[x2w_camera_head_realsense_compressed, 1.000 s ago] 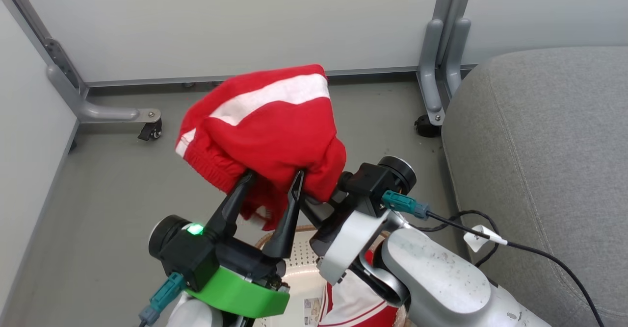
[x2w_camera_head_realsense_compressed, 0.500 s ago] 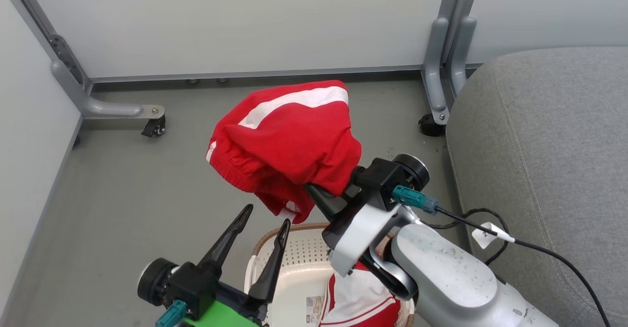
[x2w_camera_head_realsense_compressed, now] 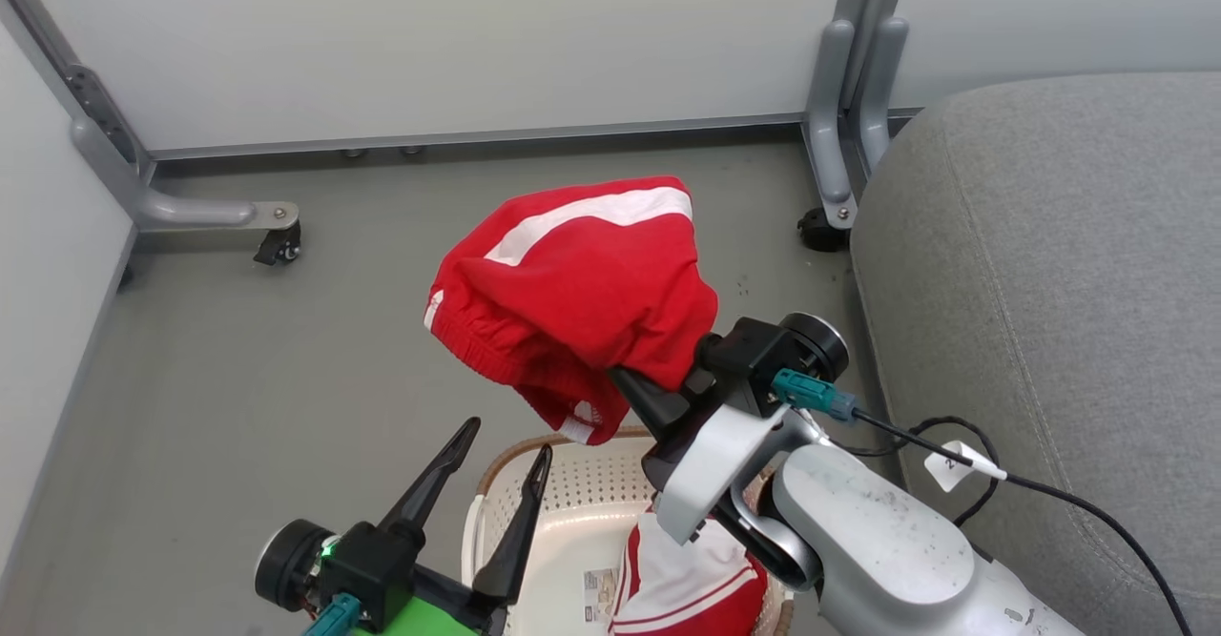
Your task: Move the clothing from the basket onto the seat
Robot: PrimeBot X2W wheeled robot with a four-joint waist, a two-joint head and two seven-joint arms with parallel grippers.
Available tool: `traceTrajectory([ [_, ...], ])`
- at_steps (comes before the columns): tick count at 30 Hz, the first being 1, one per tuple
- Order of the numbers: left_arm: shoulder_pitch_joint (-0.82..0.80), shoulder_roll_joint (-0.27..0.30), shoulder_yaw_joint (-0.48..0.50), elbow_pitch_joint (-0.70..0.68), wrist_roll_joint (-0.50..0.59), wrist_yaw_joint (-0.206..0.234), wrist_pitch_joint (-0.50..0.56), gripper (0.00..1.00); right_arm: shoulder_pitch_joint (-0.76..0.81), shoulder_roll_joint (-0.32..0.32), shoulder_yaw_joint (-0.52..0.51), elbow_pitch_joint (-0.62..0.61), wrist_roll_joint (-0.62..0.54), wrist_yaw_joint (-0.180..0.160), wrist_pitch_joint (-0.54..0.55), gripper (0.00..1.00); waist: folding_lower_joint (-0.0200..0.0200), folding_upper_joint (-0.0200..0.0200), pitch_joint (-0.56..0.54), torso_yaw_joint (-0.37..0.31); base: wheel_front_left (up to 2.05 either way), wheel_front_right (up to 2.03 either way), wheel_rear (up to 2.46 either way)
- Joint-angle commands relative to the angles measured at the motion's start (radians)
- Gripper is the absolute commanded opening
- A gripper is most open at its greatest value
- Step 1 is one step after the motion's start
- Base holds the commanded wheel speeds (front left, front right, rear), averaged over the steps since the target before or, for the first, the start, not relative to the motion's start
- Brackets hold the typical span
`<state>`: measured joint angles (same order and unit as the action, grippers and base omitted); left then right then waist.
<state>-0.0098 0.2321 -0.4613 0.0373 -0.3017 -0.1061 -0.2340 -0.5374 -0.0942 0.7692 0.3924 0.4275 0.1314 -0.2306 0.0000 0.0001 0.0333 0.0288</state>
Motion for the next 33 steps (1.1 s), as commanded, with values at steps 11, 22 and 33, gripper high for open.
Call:
traceTrajectory([
  [11, -0.064, 0.035, -0.011, -0.028, 0.026, 0.003, 0.021, 1.00, -0.019, -0.012, -0.057, 0.016, -0.020, -0.001, -0.015, 0.00, 0.0000, -0.0001, 0.104, -0.230, 0.00, 0.00, 0.00],
  [22, -0.131, 0.074, -0.053, -0.066, 0.038, -0.010, 0.070, 1.00, -0.020, -0.004, -0.185, 0.033, -0.044, -0.001, -0.033, 0.00, 0.0000, -0.0001, 0.214, -0.445, 0.00, 0.00, 0.00],
  [33, -0.205, 0.110, -0.130, -0.107, 0.046, -0.020, 0.137, 1.00, -0.055, -0.001, -0.406, 0.032, -0.076, -0.001, -0.035, 0.00, 0.0000, -0.0001, 0.351, -0.507, 0.00, 0.00, 0.00],
])
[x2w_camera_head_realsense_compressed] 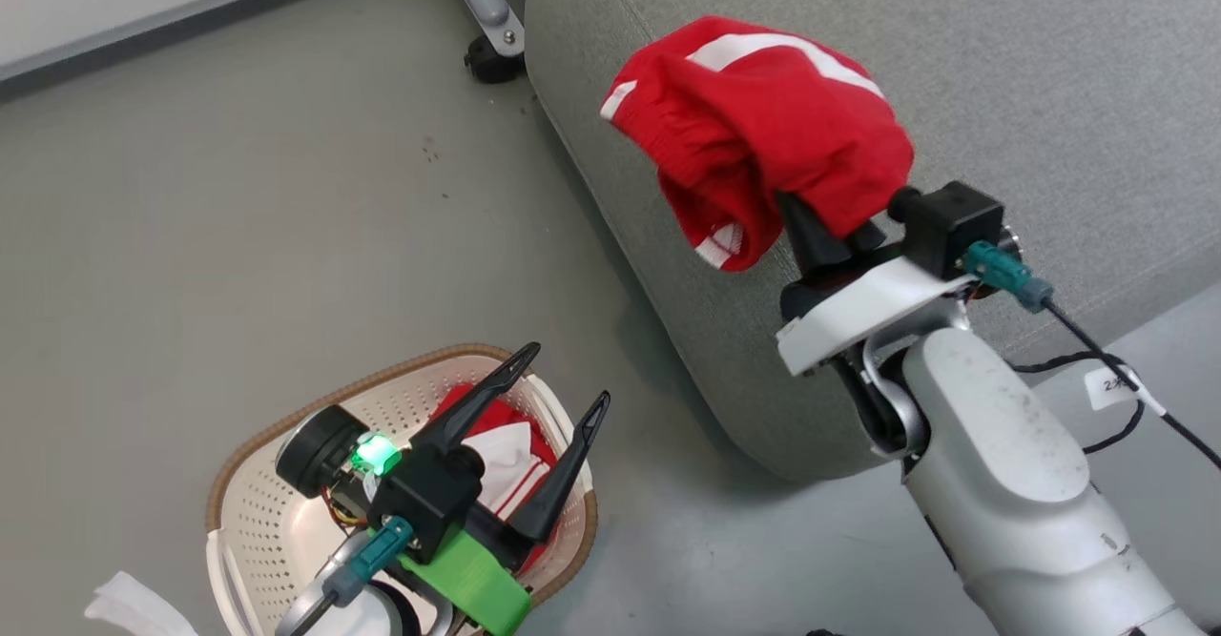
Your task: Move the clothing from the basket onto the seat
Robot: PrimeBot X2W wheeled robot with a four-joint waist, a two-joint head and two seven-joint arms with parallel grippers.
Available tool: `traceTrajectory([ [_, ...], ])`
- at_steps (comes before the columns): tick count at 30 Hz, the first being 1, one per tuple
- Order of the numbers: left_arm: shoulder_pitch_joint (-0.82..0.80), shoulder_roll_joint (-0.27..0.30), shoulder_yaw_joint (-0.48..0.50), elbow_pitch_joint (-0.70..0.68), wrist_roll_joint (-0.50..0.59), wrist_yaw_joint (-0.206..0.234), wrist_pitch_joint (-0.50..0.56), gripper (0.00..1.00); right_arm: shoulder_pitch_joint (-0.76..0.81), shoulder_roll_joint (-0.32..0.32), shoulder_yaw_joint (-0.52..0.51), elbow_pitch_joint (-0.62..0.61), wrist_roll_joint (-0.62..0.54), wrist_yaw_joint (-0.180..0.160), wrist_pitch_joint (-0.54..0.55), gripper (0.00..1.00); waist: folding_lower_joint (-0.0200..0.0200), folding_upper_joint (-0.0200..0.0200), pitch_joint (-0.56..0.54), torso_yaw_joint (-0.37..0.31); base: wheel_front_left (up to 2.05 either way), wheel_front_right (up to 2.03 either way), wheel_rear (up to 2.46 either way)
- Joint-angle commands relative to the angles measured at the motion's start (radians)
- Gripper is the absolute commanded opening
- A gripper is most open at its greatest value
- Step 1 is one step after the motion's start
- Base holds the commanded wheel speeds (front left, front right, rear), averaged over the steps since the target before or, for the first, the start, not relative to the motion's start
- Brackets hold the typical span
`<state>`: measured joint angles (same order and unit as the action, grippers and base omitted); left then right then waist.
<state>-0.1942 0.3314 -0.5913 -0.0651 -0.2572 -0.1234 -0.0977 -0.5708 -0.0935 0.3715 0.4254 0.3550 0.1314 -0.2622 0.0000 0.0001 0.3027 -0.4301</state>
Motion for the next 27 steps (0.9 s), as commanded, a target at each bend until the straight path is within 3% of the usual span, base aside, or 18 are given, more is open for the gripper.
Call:
traceTrajectory([
  [1, -0.030, 0.014, -0.004, -0.009, 0.005, -0.003, 0.005, 1.00, -0.030, -0.002, -0.029, 0.002, -0.004, -0.001, -0.003, 0.00, 0.0000, -0.0001, 0.095, -0.045, 0.00, 0.00, 0.00],
  [9, -0.121, 0.039, -0.044, -0.045, 0.026, -0.006, 0.035, 1.00, -0.157, -0.051, -0.221, 0.061, -0.009, -0.001, -0.003, 0.00, 0.0000, -0.0001, 0.233, 0.012, 0.00, 0.00, 0.00],
  [12, -0.179, 0.052, -0.067, -0.061, 0.034, -0.007, 0.041, 1.00, -0.245, -0.099, -0.298, 0.103, -0.020, -0.001, -0.003, 0.00, 0.0000, -0.0001, 0.307, 0.052, 0.00, 0.00, 0.00],
  [18, -0.254, 0.066, -0.081, -0.082, 0.043, -0.008, 0.042, 1.00, -0.351, -0.141, -0.396, 0.179, -0.030, -0.001, -0.003, 0.00, 0.0000, -0.0001, 0.402, 0.091, 0.00, 0.00, 0.00],
  [19, -0.262, 0.068, -0.085, -0.082, 0.044, -0.008, 0.041, 1.00, -0.362, -0.143, -0.411, 0.195, -0.033, -0.001, -0.003, 0.27, 0.0000, -0.0001, 0.411, 0.095, 0.00, 0.00, 0.00],
  [20, -0.271, 0.071, -0.089, -0.081, 0.045, -0.008, 0.038, 1.00, -0.371, -0.150, -0.421, 0.220, -0.048, -0.001, -0.003, 0.69, 0.0000, -0.0001, 0.420, 0.099, 0.00, 0.00, 0.00],
  [21, -0.277, 0.073, -0.092, -0.078, 0.044, -0.008, 0.036, 1.00, -0.380, -0.150, -0.433, 0.235, -0.048, -0.001, -0.003, 1.00, 0.0000, -0.0001, 0.425, 0.102, 0.00, 0.00, 0.00],
  [27, -0.296, 0.070, -0.099, -0.058, 0.034, -0.007, 0.018, 1.00, -0.362, -0.135, -0.507, 0.287, -0.082, -0.001, -0.003, 1.00, 0.0000, -0.0001, 0.437, 0.111, 0.00, 0.00, 0.00],
])
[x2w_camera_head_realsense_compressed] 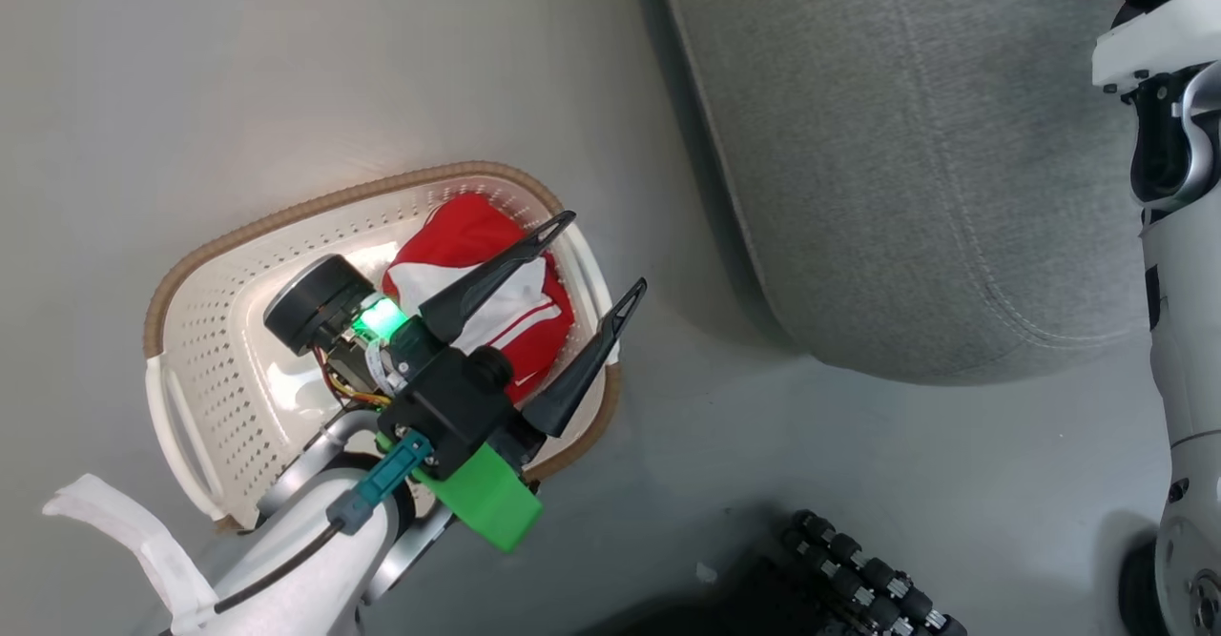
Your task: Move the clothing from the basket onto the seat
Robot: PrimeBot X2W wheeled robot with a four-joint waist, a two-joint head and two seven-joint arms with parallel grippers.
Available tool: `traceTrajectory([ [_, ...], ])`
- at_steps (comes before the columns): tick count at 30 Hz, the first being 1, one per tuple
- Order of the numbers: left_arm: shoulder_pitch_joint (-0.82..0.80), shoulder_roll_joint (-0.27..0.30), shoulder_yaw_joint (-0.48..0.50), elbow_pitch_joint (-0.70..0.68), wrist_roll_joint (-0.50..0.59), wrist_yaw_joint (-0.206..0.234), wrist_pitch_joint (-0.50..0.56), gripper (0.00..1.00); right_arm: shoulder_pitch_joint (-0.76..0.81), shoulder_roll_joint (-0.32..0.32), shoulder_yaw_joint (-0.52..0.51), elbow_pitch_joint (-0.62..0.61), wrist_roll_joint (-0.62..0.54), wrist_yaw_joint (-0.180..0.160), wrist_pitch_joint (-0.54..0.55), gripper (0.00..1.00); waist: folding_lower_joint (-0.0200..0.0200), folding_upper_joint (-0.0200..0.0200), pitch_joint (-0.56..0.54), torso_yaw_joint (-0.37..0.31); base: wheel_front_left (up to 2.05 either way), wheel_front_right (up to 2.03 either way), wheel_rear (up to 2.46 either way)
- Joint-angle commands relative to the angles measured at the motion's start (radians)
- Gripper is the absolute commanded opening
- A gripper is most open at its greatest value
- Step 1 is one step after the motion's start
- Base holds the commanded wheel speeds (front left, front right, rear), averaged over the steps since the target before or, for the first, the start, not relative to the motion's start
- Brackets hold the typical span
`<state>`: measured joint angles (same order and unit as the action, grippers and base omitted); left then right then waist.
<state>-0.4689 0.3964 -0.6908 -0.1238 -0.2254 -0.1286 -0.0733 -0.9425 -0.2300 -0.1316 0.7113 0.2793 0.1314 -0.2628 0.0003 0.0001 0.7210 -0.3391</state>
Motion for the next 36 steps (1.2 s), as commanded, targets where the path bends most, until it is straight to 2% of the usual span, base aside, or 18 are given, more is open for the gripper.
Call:
traceTrajectory([
  [1, -0.022, 0.004, 0.001, 0.006, 0.001, -0.001, -0.011, 1.00, 0.022, 0.006, -0.012, 0.000, -0.014, -0.001, -0.003, 1.00, -0.0003, -0.0001, 0.017, 0.021, 0.00, 0.00, 0.00],
  [8, -0.007, -0.020, 0.001, 0.047, -0.011, 0.016, -0.059, 1.00, 0.168, 0.064, -0.058, -0.092, -0.042, -0.001, -0.003, 1.00, -0.0003, -0.0001, -0.038, 0.027, 0.00, 0.00, 0.00],
  [13, 0.022, -0.036, 0.019, 0.088, -0.032, 0.044, -0.109, 1.00, 0.314, 0.107, -0.069, -0.237, -0.070, -0.001, -0.003, 1.00, -0.0003, -0.0001, -0.109, 0.042, 0.00, 0.00, 0.00],
  [20, 0.081, -0.072, 0.068, 0.155, -0.071, 0.104, -0.169, 1.00, 0.514, 0.151, -0.028, -0.444, -0.106, -0.001, -0.003, 1.00, -0.0003, -0.0001, -0.229, 0.076, 0.00, 0.00, 0.00],
  [25, 0.137, -0.112, 0.112, 0.196, -0.111, 0.140, -0.189, 1.00, 0.632, 0.164, 0.014, -0.544, -0.136, -0.001, -0.003, 1.00, -0.0003, -0.0001, -0.313, 0.119, 0.00, 0.00, 0.00],
  [31, 0.194, -0.149, 0.184, 0.207, -0.121, 0.161, -0.191, 1.00, 0.730, 0.168, 0.070, -0.621, -0.163, -0.001, -0.003, 1.00, -0.0003, -0.0001, -0.387, 0.186, 0.00, 0.00, 0.00],
  [36, 0.256, -0.180, 0.299, 0.213, -0.115, 0.169, -0.192, 1.00, 0.802, 0.172, 0.110, -0.676, -0.181, -0.001, 0.016, 1.00, -0.0003, -0.0001, -0.452, 0.254, 0.00, 0.00, 0.00],
])
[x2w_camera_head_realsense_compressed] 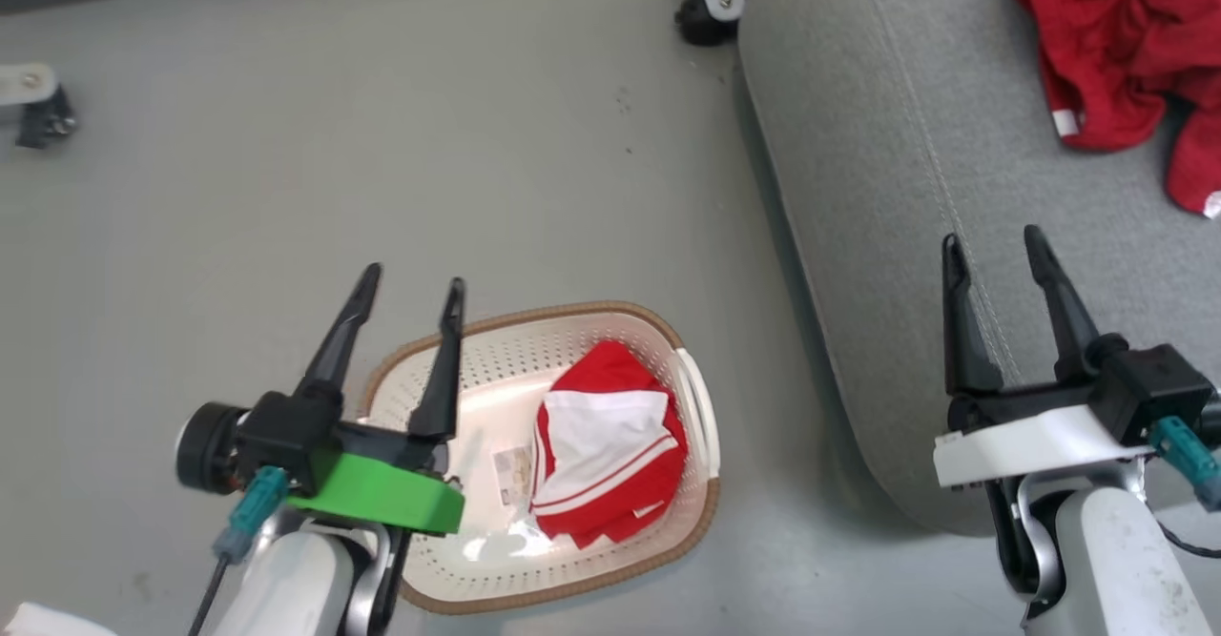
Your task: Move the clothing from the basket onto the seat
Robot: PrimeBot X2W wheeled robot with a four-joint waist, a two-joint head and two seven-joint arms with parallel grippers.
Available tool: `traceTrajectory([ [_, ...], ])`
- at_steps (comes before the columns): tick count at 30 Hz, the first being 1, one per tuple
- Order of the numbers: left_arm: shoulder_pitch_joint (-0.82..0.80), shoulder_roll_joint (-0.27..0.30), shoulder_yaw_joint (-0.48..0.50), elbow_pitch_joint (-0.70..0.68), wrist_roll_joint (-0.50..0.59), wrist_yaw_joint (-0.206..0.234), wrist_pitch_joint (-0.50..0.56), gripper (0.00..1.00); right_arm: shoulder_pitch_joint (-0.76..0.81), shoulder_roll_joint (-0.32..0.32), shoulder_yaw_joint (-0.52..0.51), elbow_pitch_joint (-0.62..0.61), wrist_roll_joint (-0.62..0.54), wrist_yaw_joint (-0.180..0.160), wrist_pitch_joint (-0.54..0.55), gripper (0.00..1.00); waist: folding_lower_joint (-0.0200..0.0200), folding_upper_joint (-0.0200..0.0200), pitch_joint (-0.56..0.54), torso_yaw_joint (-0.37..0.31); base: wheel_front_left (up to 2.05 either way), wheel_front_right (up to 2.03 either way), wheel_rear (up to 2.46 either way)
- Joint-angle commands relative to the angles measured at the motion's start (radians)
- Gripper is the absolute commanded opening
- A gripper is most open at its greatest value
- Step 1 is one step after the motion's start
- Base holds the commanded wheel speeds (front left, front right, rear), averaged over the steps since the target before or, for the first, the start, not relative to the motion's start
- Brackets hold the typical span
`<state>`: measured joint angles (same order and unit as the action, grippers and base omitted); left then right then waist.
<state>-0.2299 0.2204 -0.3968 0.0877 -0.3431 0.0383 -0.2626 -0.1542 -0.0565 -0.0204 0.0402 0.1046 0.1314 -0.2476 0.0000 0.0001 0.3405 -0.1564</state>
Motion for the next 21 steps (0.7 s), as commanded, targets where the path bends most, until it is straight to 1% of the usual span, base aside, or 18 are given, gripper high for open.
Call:
traceTrajectory([
  [1, 0.030, -0.008, 0.028, 0.002, 0.004, 0.003, -0.002, 1.00, 0.026, -0.001, 0.005, -0.015, -0.005, -0.001, 0.007, 1.00, 0.0000, -0.0001, -0.083, 0.082, 0.00, 0.00, 0.00],
  [7, 0.102, -0.029, 0.152, 0.008, 0.021, 0.007, -0.002, 1.00, 0.082, 0.001, 0.022, -0.068, -0.013, -0.001, 0.048, 1.00, 0.0000, -0.0001, -0.142, 0.126, 0.00, 0.00, 0.00],
  [13, 0.169, -0.047, 0.253, 0.017, 0.040, -0.005, -0.002, 1.00, 0.134, 0.003, 0.035, -0.116, -0.013, -0.001, 0.088, 1.00, 0.0000, -0.0001, -0.184, 0.144, 0.00, 0.00, 0.00],
  [21, 0.244, -0.077, 0.304, 0.032, 0.079, -0.038, -0.002, 1.00, 0.202, 0.004, 0.044, -0.142, 0.007, -0.001, 0.129, 1.00, 0.0000, -0.0001, -0.245, 0.142, 0.00, 0.00, 0.00],
])
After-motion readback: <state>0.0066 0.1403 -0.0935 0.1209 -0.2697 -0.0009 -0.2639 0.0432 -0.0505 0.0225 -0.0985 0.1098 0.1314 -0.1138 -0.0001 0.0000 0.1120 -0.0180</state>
